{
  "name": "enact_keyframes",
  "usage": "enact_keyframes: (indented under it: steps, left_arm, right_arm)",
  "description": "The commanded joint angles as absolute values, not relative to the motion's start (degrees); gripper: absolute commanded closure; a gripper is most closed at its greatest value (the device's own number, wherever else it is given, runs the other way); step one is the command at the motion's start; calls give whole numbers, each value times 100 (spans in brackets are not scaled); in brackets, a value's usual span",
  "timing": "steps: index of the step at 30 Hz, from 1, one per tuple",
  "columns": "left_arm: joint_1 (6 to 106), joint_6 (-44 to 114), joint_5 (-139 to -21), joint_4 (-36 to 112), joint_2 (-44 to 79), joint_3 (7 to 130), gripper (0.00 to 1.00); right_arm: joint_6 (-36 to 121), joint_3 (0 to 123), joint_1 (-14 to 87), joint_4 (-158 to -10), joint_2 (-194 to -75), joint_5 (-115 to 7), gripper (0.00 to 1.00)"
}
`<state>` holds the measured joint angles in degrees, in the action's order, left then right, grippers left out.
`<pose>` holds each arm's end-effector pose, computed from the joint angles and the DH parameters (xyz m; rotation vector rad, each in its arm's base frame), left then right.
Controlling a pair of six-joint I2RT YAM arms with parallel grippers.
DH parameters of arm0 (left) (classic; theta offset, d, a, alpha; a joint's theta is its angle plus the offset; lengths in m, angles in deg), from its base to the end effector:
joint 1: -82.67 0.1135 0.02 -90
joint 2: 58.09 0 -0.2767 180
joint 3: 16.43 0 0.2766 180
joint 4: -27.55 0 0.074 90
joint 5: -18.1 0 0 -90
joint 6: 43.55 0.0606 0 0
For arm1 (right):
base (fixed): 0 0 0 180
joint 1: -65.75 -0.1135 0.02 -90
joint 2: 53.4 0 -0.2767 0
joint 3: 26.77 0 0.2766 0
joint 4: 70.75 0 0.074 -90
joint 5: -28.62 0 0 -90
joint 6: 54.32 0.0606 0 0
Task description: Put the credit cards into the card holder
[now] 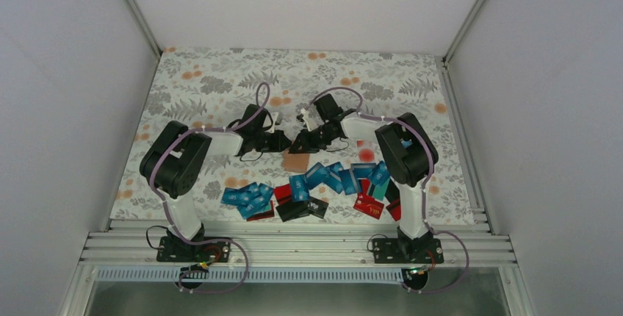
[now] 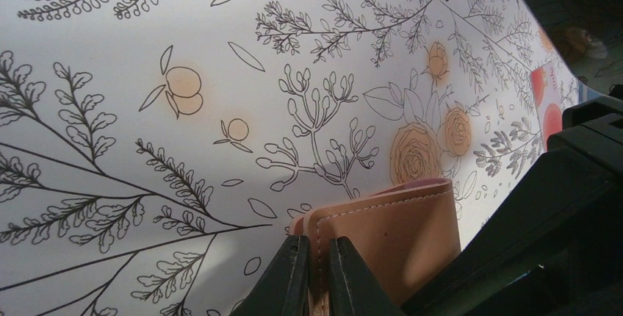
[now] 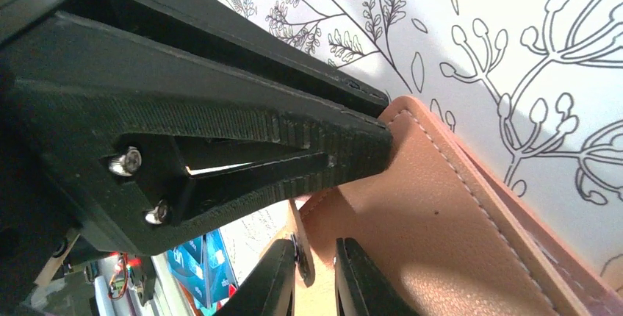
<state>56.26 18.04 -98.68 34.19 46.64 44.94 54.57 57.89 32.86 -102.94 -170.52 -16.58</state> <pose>0.3226 -0.1907 0.0931 0.1772 2.5655 -0.9707 0.3376 0.2691 0.1056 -0.5984 2.7455 1.3123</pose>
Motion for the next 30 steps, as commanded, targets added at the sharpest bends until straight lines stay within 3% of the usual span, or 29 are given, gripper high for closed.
enact_keyframes:
  steps: [1,14,30]
  left_arm:
    - [5621,1740,-9815,3499,4684,4383,92]
    - [5613,1685,-9691,3525,4643,4354,93]
    - [5578,1767,-9319,3759,4443,4319,93]
  right_arm:
    - [5471,5905,3214,-10262,-17204,-1634,84]
    - [5511,5999,3208,-10216,-17269,-1259,96]
    - [5685,6111,3208,-10799,-16892,-1835,96]
